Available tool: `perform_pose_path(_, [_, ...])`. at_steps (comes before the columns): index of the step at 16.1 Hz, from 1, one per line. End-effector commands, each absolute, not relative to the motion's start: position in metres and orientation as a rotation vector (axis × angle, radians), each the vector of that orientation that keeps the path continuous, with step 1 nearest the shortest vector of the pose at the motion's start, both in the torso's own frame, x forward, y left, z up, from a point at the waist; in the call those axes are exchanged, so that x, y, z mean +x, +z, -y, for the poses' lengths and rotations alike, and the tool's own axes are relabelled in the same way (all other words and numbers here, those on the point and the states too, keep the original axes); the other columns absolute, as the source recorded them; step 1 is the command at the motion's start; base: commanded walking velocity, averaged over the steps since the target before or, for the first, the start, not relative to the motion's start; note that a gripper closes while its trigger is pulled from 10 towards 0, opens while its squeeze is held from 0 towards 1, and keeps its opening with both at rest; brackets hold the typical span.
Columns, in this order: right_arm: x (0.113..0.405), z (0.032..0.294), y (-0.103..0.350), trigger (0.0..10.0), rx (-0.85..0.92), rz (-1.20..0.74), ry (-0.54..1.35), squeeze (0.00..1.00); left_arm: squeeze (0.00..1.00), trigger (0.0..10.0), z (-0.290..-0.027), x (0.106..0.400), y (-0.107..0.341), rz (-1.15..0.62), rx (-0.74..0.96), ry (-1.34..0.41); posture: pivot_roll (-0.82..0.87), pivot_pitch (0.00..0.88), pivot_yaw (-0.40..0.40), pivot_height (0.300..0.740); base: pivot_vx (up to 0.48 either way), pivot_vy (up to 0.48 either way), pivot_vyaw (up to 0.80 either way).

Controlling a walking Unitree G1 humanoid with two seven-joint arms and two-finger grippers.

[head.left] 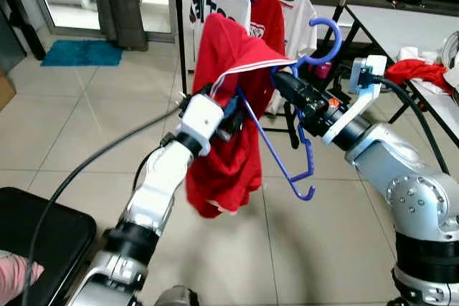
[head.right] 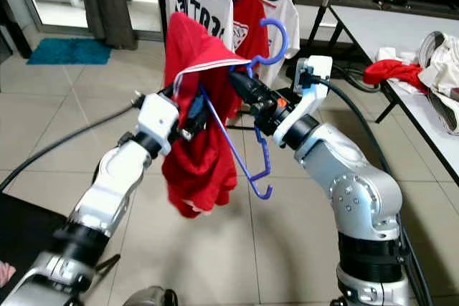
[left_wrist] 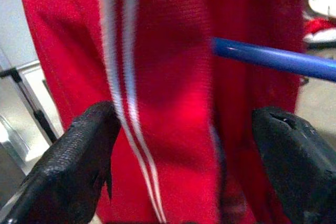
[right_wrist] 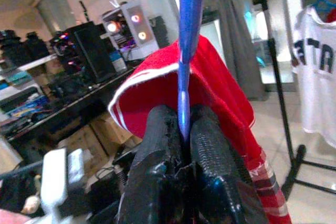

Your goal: Hang hanger

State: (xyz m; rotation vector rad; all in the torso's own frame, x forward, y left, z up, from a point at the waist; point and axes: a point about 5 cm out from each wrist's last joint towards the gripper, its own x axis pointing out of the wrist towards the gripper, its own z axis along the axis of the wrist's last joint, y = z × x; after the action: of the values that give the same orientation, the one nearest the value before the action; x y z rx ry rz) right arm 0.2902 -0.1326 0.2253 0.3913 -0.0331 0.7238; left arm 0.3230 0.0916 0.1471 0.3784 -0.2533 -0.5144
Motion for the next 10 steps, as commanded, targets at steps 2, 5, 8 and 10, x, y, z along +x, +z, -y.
perform_pose_path(2, [0.296, 0.138, 0.233, 10.0, 0.399, 0.058, 0.700, 0.00, 0.00, 10.0, -0.087, 0.320, 0.146, 0.274, 0.444, -0.527, -0.04, 0.000, -0.056, 0.740, 0.000, 0.000, 0.00])
perform_pose_path(5, [0.309, 0.132, 0.230, 10.0, 0.422, 0.019, 0.673, 0.00, 0.00, 10.0, -0.087, 0.321, 0.159, 0.345, 0.434, -0.472, -0.04, 0.005, -0.060, 0.740, 0.000, 0.000, 0.00])
perform_pose_path(8, [0.316, 0.117, 0.233, 10.0, 0.459, 0.007, 0.684, 0.00, 0.00, 10.0, -0.078, 0.318, 0.164, 0.383, 0.389, -0.483, -0.04, 0.010, -0.077, 0.740, 0.000, 0.000, 0.00])
perform_pose_path(10, [0.319, 0.112, 0.236, 10.0, 0.477, 0.010, 0.695, 0.00, 0.00, 10.0, -0.075, 0.318, 0.161, 0.362, 0.375, -0.471, -0.04, 0.013, -0.086, 0.740, 0.000, 0.000, 0.00])
